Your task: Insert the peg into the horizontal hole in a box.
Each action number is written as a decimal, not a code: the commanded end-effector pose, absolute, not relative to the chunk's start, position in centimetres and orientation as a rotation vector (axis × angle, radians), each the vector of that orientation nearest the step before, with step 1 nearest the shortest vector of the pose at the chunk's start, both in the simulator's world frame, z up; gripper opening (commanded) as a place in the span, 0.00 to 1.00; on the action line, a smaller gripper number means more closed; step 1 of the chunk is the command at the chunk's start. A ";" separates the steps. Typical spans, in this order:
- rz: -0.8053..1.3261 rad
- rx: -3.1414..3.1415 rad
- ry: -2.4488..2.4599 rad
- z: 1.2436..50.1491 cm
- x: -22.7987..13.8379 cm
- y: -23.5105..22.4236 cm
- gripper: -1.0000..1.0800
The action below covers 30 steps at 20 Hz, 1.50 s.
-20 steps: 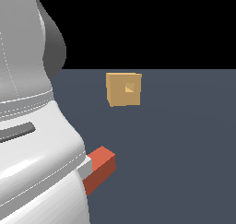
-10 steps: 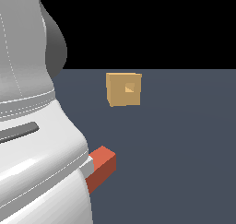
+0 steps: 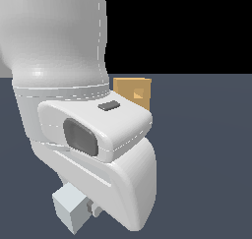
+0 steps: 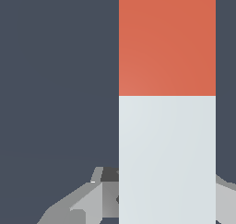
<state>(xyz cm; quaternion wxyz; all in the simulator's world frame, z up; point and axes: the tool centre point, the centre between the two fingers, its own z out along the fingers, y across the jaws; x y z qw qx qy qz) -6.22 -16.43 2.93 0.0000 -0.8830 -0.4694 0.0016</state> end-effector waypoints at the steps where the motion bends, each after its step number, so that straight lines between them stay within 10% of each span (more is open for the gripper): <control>1: 0.002 -2.737 -1.547 3.5 -4.4 -14.7 0.00; 16: 0.002 -2.342 -2.098 7.1 6.5 2.4 0.00; 30: 0.000 -2.000 -2.424 9.5 9.2 16.3 0.00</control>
